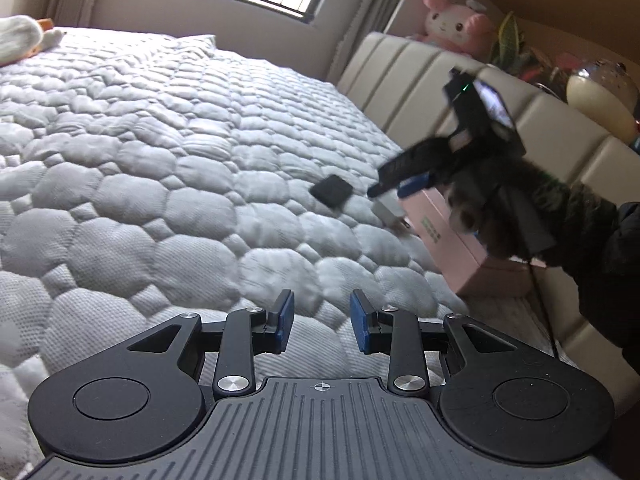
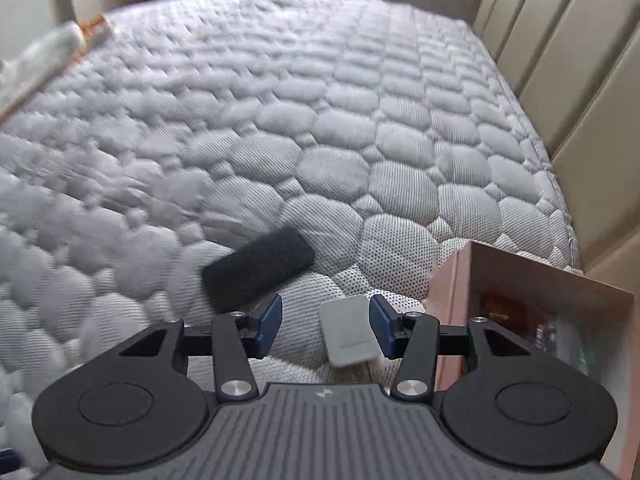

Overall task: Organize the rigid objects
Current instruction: 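Lower the wrapped black item into the pink box and open the right tool, then grasp the white wall plug with the right tool, then grasp the black remote with the left tool while the right tool holds the plug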

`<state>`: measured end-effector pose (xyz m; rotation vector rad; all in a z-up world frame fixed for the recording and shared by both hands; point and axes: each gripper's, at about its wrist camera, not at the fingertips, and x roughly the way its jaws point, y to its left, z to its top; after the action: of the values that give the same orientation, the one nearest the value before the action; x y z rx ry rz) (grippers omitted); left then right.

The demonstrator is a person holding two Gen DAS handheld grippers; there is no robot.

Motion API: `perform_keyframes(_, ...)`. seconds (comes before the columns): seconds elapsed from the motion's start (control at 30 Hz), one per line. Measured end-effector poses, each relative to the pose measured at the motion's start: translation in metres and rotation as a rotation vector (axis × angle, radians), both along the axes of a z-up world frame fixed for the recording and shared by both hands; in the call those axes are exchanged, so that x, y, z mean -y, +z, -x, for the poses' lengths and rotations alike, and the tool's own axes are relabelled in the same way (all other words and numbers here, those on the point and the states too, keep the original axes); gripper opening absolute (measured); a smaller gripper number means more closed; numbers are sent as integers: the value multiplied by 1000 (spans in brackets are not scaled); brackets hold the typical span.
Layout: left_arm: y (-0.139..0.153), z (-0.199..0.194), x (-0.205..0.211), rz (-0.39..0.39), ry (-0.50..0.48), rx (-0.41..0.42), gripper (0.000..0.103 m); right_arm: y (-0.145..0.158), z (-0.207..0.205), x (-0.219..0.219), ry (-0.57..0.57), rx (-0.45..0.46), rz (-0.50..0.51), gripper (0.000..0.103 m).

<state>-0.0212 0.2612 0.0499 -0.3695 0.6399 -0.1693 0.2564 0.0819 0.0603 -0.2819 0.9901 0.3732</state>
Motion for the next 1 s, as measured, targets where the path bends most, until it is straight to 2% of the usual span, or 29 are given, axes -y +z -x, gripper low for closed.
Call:
perform_keyframes(0.13,-4,-8,-2,-4,10,-10,33,-23,-4,-11,12,-4,117,48)
perform_keyframes(0.17,-4,-9,-1,-6,10,-13,33,-25,-1,-10,13,-2,123,43)
perform_keyframes(0.2,-4,-10,0,-8,7,-13,33,-25,2,-8,16,0,121,33)
perform_keyframes(0.33,-3,-11,8,-17,-13,-22,33,-9,32,8,68,18,35,32)
perform_keyframes(0.57,0,-21,28,-33,-42,-35,33,33,136,71,148,66,-112,32)
perform_keyframes(0.73,3,-32,53,-68,-83,-50,33,27,191,132,71,94,-137,32)
perform_keyframes(0.87,4,-50,74,-123,-129,-48,33,6,222,167,-38,197,-49,32)
perform_keyframes(0.93,4,-65,84,-183,-162,-20,33,-2,228,183,-73,182,-92,32)
perform_keyframes(1.0,5,-85,93,-276,-190,11,33,-8,230,197,-100,164,-149,32)
